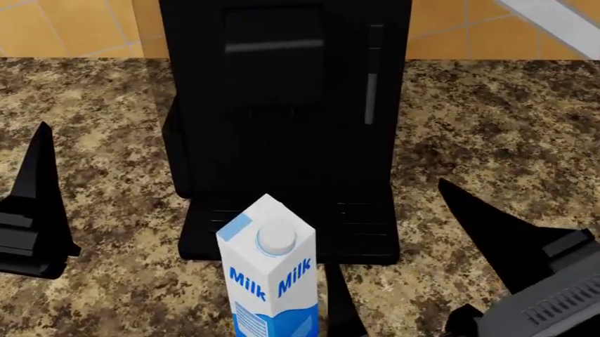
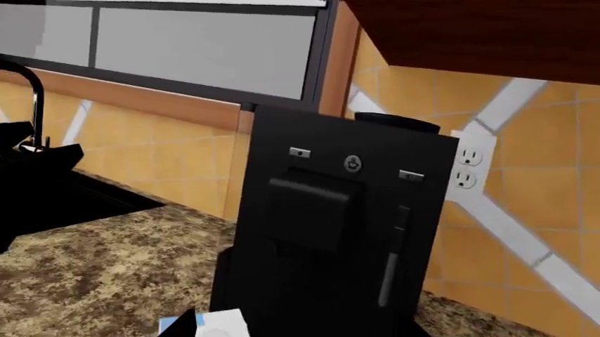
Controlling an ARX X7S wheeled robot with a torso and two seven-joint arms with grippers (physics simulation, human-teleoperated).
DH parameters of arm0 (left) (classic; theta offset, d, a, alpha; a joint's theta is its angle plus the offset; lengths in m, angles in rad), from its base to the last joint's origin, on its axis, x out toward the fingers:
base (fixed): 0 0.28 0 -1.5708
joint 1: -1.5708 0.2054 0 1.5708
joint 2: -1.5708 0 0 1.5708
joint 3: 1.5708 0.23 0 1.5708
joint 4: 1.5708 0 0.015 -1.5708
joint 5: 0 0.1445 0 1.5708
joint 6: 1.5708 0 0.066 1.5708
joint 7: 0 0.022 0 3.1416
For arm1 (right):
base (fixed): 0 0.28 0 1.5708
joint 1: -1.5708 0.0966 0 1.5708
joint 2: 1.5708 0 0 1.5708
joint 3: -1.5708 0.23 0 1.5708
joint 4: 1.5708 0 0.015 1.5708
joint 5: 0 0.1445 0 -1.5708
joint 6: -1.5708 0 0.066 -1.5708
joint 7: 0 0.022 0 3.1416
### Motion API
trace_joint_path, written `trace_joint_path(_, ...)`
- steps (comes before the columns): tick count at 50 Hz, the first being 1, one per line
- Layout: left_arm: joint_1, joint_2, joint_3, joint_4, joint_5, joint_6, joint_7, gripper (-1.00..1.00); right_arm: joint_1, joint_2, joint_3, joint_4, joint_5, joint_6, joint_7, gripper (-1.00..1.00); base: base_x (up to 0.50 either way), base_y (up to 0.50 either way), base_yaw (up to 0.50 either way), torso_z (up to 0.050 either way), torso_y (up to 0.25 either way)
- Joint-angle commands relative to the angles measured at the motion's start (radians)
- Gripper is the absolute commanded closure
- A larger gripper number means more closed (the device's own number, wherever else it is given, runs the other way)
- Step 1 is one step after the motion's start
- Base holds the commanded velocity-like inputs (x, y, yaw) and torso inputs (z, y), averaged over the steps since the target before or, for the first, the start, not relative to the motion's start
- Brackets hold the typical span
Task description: Place the eggs and milk next to the bowl.
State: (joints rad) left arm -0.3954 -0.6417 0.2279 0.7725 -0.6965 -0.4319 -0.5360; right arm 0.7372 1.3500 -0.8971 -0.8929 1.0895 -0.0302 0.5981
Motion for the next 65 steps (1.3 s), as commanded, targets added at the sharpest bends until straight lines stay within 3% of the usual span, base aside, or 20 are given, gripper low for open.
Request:
trace_joint_path(1, -0.013, 0.022, -0.012, -0.022, 0.041, 0.022, 0.007, -1.00, -0.011, -0.012, 0.010, -0.003, -0.025, -0.004, -0.111, -1.00, 0.00, 0.00, 0.00, 0.000, 0.000)
trace_joint_path(13, -0.007, 0.020, -0.014, -0.024, 0.042, 0.028, 0.005, -1.00, -0.016, -0.038, -0.002, 0.014, -0.029, 0.014, -0.138, -1.00, 0.00, 0.00, 0.00, 0.000, 0.000)
trace_joint_path(30, 0.006, 0.014, -0.027, -0.028, 0.039, 0.042, 0.005, -1.00, 0.035, -0.169, -0.045, 0.056, -0.039, 0.152, -0.192, -1.00, 0.00, 0.00, 0.00, 0.000, 0.000)
trace_joint_path(65, 0.038, 0.010, -0.035, -0.045, 0.046, 0.078, 0.010, -1.00, 0.071, -0.325, -0.090, 0.227, -0.054, 0.229, -0.280, -1.00, 0.00, 0.00, 0.00, 0.000, 0.000)
